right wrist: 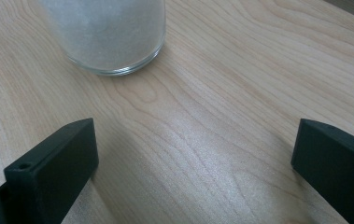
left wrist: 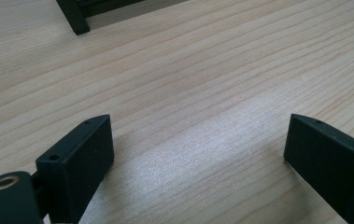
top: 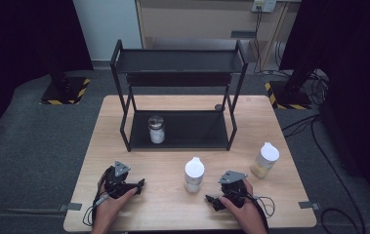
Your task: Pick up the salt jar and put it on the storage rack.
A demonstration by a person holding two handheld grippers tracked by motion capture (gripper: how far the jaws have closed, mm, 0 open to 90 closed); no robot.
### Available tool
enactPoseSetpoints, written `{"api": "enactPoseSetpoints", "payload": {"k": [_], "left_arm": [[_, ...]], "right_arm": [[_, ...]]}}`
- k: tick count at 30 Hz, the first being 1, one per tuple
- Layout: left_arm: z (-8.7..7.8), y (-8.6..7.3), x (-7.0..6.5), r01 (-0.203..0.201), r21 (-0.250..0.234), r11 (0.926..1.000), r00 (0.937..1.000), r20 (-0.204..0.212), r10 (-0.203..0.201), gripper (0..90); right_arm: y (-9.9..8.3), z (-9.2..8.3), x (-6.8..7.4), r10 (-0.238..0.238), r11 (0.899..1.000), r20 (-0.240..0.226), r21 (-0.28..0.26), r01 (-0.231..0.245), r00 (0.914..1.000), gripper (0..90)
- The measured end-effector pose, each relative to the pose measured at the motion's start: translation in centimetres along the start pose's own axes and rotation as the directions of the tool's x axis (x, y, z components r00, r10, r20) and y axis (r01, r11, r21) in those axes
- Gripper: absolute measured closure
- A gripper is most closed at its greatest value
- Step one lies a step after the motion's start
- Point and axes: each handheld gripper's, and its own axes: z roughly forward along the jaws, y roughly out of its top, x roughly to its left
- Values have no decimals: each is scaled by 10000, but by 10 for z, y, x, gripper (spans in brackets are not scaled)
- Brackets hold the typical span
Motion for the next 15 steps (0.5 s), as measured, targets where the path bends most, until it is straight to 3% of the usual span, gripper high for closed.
{"api": "enactPoseSetpoints", "payload": {"k": [5, 15], "left_arm": [[1, 2, 1, -190, 84, 9998, 9998, 34, 190, 60], [3, 4, 15, -620, 99, 9980, 9966, 545, 614, 46]], "right_arm": [[0, 0, 0, 0, 10000, 1, -2, 0, 10000, 9], [0, 0, 0, -1, 10000, 1, -2, 1, 10000, 10]]}}
